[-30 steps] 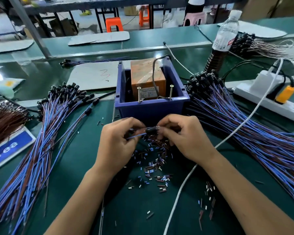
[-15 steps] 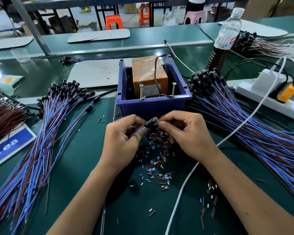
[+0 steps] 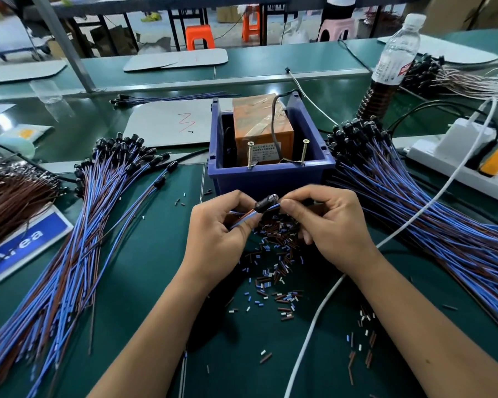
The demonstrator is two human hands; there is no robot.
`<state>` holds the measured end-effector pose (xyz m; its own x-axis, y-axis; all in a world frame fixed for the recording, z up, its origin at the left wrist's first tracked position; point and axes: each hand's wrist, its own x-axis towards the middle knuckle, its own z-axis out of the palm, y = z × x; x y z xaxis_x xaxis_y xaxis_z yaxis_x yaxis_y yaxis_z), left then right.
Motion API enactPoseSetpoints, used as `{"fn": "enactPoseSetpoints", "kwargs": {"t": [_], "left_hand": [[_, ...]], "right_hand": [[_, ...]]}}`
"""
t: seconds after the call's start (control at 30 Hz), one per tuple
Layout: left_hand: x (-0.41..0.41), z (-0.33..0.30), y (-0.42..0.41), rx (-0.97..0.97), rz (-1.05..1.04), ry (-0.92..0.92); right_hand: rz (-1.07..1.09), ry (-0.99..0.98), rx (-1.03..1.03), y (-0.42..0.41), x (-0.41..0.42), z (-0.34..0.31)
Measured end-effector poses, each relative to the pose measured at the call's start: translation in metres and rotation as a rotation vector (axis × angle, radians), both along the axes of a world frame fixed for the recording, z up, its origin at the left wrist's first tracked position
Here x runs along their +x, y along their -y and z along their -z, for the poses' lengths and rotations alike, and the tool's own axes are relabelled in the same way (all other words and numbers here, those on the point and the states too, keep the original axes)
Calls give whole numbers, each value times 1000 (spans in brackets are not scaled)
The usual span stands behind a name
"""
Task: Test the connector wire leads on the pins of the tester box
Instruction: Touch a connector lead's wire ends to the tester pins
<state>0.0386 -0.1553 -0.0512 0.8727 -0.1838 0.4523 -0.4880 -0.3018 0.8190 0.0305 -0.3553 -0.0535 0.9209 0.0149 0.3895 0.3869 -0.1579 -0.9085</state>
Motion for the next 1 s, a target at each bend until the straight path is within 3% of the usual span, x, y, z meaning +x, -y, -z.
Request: {"fn": "enactPoseSetpoints", "kwargs": {"t": [0.1,0.23,0.4,0.47,0.57,0.73,1.0], "left_hand": [[1,0,-5,53,-23,56],[9,-1,-24,-119,-152,49],[2,-6,-17,-294,-150,87],[-3,-5,-6,-293,-129,64],[-8,-3,6,-275,-91,58],[-11,-4,13,-287,-6,28],[-13,-5,15,-297,-49,45]], "right_hand": [[8,-2,19,2,1,1],[136,-42,140,19,7,-1],[48,72,-231,-1,2,2],[10,77,-145,-10,1,1],[-113,-5,159,-19,-3,-1],[-99,-113,400,-31,-6,-3],[-126,-134,498,-31,-9,-9]]}}
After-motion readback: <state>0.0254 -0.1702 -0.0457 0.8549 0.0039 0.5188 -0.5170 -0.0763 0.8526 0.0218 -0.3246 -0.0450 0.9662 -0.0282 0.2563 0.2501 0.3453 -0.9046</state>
